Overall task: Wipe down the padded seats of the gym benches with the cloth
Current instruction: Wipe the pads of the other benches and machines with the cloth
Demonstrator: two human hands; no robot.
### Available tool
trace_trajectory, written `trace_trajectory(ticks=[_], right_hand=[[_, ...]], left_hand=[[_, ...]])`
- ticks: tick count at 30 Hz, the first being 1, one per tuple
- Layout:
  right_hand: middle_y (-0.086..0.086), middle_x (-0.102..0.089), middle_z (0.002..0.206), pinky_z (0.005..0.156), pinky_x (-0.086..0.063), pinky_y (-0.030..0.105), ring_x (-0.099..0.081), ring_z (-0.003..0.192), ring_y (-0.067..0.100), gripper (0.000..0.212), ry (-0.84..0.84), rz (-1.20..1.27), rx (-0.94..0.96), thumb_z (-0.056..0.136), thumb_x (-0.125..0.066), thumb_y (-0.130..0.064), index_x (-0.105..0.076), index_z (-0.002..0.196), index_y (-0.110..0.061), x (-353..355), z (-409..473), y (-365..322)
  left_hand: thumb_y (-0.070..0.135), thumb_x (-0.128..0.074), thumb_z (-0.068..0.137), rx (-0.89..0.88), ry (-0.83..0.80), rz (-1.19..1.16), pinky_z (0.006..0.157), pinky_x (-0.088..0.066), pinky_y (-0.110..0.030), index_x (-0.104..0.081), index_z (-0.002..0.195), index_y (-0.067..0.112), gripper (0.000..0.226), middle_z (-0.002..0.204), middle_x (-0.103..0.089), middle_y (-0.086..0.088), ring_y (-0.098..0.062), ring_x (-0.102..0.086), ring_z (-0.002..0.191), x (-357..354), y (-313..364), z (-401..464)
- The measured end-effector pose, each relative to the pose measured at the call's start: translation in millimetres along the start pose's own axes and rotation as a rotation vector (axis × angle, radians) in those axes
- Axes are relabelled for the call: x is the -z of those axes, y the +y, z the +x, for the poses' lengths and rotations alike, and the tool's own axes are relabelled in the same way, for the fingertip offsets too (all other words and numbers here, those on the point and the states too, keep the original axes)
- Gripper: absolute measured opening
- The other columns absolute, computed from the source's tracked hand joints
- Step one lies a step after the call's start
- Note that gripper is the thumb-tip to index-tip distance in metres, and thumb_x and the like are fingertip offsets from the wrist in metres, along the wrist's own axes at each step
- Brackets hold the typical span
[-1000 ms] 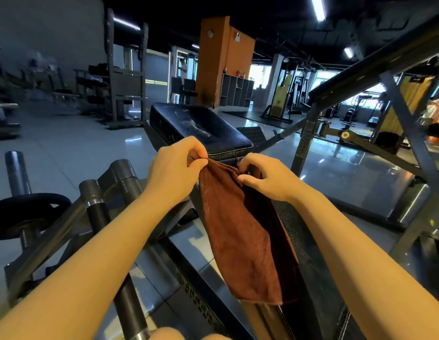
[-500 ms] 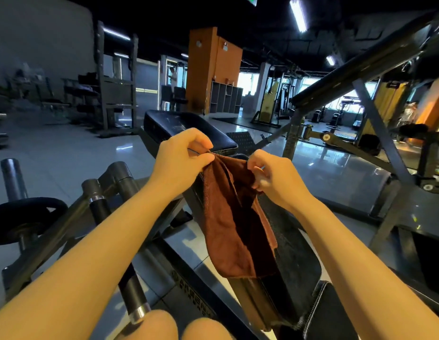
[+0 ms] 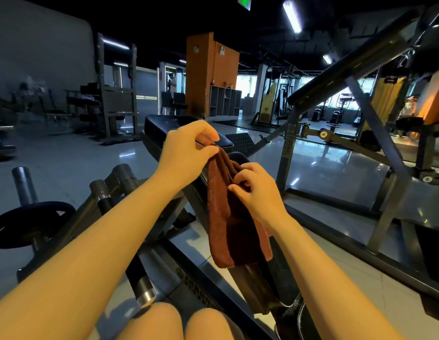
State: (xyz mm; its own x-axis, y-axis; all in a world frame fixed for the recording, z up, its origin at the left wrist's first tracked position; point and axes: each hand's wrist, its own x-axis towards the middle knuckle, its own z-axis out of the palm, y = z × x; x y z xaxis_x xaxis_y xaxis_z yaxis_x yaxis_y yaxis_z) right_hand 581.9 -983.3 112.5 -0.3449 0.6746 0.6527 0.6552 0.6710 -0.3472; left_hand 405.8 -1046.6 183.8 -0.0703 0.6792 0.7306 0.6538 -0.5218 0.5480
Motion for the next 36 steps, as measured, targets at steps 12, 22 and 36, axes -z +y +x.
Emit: trace_trajectory(ticks=[12,22,36], right_hand=[[-0.011,-0.049,0.070,0.052,-0.029,0.016,-0.045,0.059,0.004,0.008,-0.081,-0.186,0.043,0.098,-0.056,-0.017,-0.050,0.094,-0.020,117.2,-7.3,-19.9],[-0.007,-0.065,0.089,0.069,-0.046,0.023,-0.060,0.078,0.014,0.023,-0.084,-0.165,0.026,0.085,-0.073,-0.011,-0.065,0.087,-0.032,170.0,-29.5,-32.6],[0.001,-0.051,0.141,0.112,-0.034,0.035,-0.044,0.130,0.015,0.052,0.030,-0.131,-0.216,0.100,-0.032,-0.042,-0.045,0.145,-0.017,-65.5,-62.1,25.8]], left_hand=[[0.009,-0.069,0.087,-0.042,-0.059,0.008,0.080,-0.057,-0.027,-0.069,0.097,0.024,0.018,0.083,-0.064,0.013,-0.003,-0.064,0.077,12.3,20.0,-6.8],[0.006,-0.073,0.082,-0.093,-0.153,-0.280,0.063,-0.057,-0.022,-0.068,0.092,0.025,0.023,0.079,-0.069,0.004,-0.014,-0.068,0.071,16.1,60.3,-24.3],[0.013,-0.074,0.082,0.178,0.026,-0.054,0.072,-0.053,-0.028,-0.065,0.096,0.023,0.019,0.070,-0.063,0.016,-0.003,-0.060,0.070,-79.8,-92.5,-57.5]])
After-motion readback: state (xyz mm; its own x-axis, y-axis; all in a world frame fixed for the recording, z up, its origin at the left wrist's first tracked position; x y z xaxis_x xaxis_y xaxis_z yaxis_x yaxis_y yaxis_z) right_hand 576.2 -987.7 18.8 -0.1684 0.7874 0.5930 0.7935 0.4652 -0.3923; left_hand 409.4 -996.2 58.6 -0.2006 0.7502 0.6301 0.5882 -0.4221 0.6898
